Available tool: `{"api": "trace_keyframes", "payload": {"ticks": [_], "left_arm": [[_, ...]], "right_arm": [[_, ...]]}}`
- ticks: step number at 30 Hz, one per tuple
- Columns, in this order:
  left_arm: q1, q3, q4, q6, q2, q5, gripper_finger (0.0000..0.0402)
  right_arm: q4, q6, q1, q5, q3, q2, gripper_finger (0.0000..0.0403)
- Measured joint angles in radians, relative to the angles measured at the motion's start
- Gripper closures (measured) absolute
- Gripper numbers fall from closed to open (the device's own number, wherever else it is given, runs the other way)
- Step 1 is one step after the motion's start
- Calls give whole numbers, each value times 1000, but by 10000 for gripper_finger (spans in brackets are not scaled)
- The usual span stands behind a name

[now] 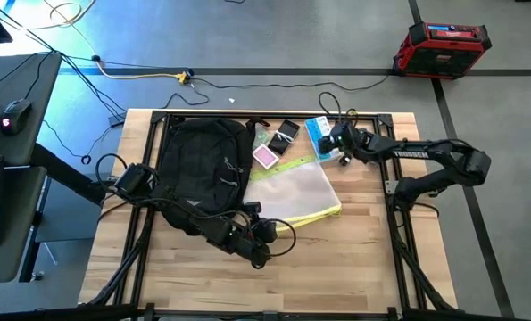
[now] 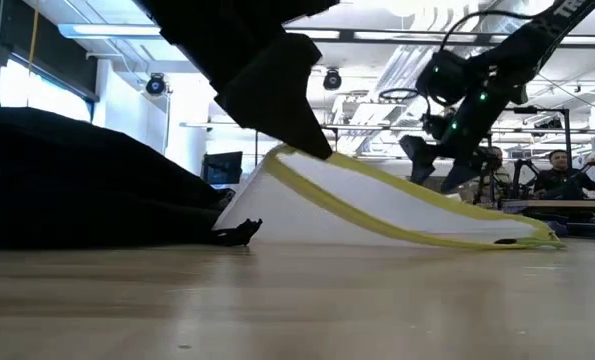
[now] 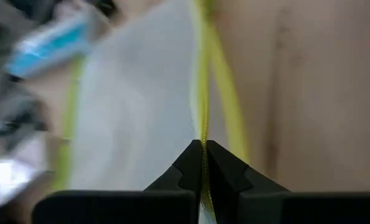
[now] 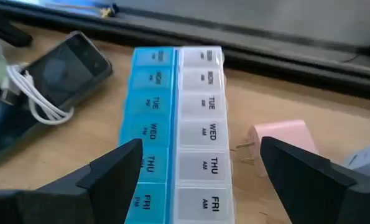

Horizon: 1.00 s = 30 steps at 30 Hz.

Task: Unpack backpack
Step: Put the pill box into the transparent zip bag

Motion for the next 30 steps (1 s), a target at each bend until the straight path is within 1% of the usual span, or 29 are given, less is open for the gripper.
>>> {"api": "trace_keyframes", "payload": {"ticks": [3,6,10,14,18,21,23,25,27,30], "left_arm": [[2,-2,-21,-50,0,94,384],[2,-2,-83,-84,0,146,346],[-6,20,-195,-128,-3,168,286],[-16,83,-330,-193,-4,168,248],[-27,153,-433,-265,-4,168,236],[-41,185,-444,-262,-6,158,238],[-45,189,-434,-222,-6,110,239],[-43,189,-423,-169,-6,28,240],[-13,189,-403,-100,-6,-27,241],[58,189,-347,-6,-4,-28,241]], "right_arm": [[-2,-14,-23,-52,0,48,90],[-3,-25,-25,-63,0,105,90],[29,-21,-25,-71,5,150,90],[57,-20,-32,-110,4,162,90],[59,-18,-51,-188,4,163,90],[56,-33,-55,-246,4,163,90],[51,-37,-52,-299,4,163,90],[48,-40,-44,-374,3,163,90],[44,-39,-25,-431,3,164,90],[41,-42,10,-445,2,164,90]]}}
